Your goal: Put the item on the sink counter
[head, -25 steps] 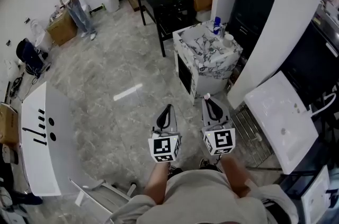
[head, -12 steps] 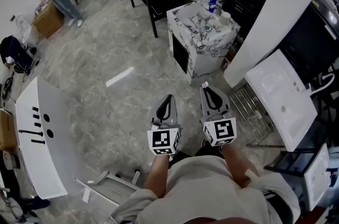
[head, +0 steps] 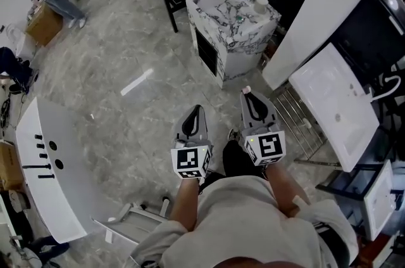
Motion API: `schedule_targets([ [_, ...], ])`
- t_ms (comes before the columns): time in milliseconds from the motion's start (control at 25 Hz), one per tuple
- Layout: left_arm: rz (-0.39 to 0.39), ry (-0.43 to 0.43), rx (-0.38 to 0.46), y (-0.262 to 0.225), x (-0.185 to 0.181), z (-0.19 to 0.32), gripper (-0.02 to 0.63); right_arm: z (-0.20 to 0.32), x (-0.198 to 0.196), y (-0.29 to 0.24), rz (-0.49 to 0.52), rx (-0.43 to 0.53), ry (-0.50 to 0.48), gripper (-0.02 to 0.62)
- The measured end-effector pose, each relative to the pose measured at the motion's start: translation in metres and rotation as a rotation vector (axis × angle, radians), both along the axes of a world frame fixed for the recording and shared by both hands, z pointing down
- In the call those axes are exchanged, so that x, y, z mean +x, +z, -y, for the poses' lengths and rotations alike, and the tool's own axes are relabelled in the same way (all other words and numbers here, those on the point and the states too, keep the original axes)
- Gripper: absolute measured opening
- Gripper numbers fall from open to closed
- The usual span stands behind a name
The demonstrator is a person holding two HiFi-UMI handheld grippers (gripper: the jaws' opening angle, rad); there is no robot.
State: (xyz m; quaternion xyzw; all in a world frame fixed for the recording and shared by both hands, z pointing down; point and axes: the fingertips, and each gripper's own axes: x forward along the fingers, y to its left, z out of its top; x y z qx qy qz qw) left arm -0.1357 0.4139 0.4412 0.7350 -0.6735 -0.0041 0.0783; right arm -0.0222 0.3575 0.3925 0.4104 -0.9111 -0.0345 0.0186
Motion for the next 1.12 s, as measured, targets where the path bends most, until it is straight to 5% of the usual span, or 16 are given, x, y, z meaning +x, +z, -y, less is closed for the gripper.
schedule_targets([
  [600,0.061,0.072,-0.028,-0.013,0.047,0.201,0.009,0.197,0.041,-0.007,0.092,-0.015,0.021,0.021],
  [1120,0.119,0.201,-0.089,0.004,0.100,0.296,0.009,0.278,0.095,0.021,0.151,-0.081,0.132,0.021],
])
